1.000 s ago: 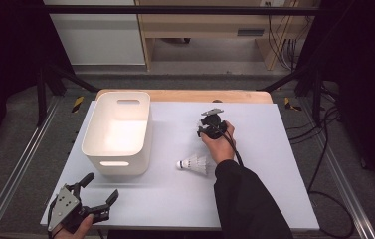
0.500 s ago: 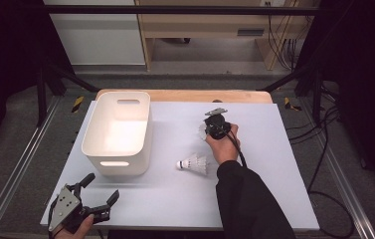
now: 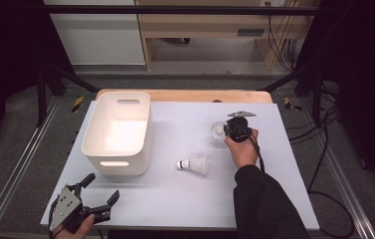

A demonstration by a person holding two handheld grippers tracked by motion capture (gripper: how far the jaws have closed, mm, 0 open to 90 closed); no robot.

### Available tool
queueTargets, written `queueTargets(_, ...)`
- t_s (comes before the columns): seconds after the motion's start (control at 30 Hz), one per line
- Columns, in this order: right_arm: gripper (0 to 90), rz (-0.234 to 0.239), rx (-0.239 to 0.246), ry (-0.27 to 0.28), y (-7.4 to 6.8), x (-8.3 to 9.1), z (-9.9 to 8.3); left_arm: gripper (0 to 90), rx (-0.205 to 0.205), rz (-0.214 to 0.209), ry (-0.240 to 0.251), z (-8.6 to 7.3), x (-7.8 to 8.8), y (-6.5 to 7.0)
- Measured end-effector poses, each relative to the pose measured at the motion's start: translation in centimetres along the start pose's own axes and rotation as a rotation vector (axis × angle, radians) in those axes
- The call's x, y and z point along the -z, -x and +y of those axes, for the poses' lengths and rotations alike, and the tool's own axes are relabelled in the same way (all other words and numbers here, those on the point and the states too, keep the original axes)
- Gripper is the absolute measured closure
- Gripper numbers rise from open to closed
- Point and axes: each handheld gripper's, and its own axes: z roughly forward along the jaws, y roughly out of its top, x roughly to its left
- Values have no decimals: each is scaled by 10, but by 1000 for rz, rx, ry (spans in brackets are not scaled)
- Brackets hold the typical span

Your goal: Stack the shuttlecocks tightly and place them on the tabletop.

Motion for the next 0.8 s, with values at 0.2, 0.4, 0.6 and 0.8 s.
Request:
queueTargets(0.2,900,108,-145,37,22,24,-17,47,-2,-1,-4,0,-1,1)
queueTargets(0.4,900,194,-221,50,34,44,-39,47,-4,1,-7,-1,-1,1)
queueTargets(0.6,900,256,-220,58,33,60,-56,47,-7,2,-11,-1,-1,1)
queueTargets(0.8,900,314,-192,58,22,70,-69,47,-7,4,-15,-2,-2,2)
